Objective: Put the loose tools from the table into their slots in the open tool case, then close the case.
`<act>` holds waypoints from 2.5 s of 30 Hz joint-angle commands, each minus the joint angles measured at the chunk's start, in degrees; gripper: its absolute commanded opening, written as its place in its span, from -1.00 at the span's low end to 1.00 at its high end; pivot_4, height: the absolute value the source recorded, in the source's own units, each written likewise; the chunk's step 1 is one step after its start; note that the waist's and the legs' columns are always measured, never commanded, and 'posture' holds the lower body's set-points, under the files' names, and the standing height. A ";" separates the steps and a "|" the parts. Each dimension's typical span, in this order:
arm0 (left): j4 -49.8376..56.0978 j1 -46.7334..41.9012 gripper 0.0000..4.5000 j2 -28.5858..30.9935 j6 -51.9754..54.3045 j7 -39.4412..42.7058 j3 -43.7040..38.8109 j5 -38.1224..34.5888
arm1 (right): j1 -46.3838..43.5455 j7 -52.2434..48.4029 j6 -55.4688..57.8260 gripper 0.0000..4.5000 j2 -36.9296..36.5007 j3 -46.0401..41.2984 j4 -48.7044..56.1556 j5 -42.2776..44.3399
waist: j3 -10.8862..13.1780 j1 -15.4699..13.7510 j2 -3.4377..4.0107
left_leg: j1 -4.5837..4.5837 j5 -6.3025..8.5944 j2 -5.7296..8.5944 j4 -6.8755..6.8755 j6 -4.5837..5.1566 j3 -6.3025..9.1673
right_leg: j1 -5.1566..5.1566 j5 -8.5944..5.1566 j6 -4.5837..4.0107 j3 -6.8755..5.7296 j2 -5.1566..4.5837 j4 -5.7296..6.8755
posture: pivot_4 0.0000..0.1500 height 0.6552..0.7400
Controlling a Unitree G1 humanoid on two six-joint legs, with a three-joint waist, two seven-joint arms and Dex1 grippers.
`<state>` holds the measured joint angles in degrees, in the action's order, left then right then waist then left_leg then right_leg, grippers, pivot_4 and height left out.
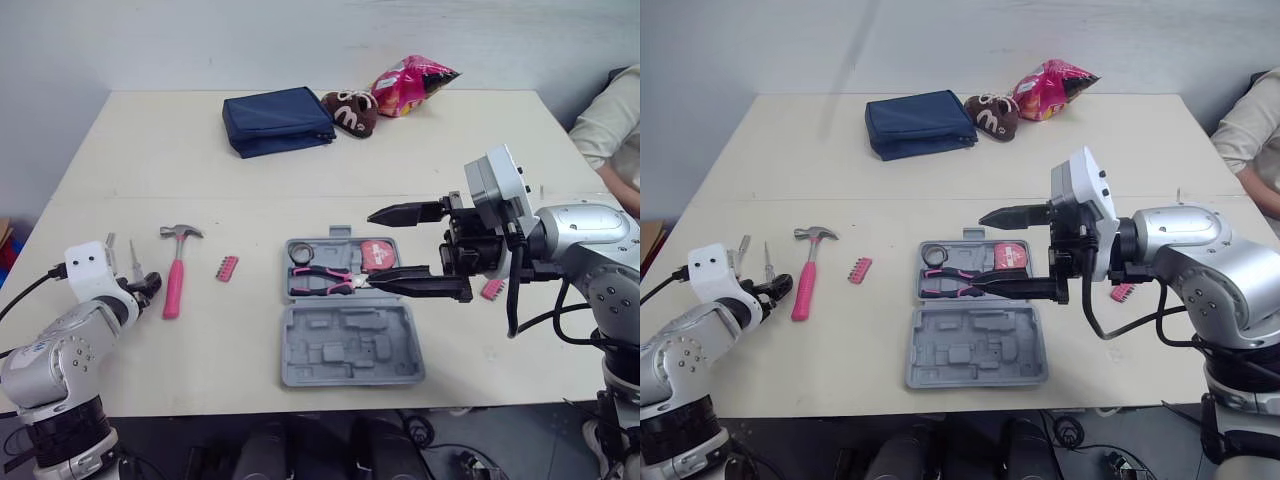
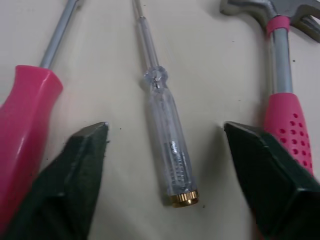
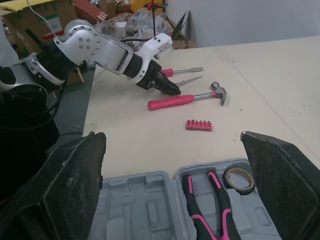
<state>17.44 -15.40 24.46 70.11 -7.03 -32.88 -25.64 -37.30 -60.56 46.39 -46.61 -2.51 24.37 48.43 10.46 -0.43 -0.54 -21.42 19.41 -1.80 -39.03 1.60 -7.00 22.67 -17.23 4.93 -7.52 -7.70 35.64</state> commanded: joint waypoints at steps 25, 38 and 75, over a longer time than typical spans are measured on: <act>11.13 -9.12 -0.99 26.87 -16.18 47.18 34.83 -3.19 | 13.61 -0.84 0.25 1.00 -11.41 -2.53 8.87 -2.94 | 0.23 -0.87 -0.22 | -0.35 0.06 0.05 0.08 0.01 -0.08 | 0.42 -0.01 -0.02 0.03 -0.12 -0.19 | 1.00 1.00; 0.86 -27.70 -0.99 19.41 -17.94 64.62 56.95 0.65 | 35.06 4.33 -0.43 1.00 -16.76 -11.19 18.55 -7.33 | 0.28 -1.37 -0.31 | -0.80 -0.29 0.13 -0.13 0.18 -0.13 | 0.82 0.05 0.09 0.02 0.39 -0.06 | 1.00 1.00; -3.50 -38.52 0.82 13.28 -14.78 67.98 61.51 11.07 | 37.77 11.37 -0.28 1.00 -10.88 -11.14 20.98 -4.27 | 0.30 -1.12 -0.33 | -0.85 -0.36 0.16 -0.26 0.25 -0.02 | 0.75 0.10 0.18 -0.01 0.44 0.22 | 1.00 1.00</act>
<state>12.63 -53.71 38.06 56.48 61.30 30.40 -14.27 0.43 -49.19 46.48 -57.49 -13.54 44.40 43.52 10.76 -1.55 -0.87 -22.27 19.04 -1.64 -39.29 1.85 -7.01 23.42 -17.13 5.11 -7.54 -7.25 35.87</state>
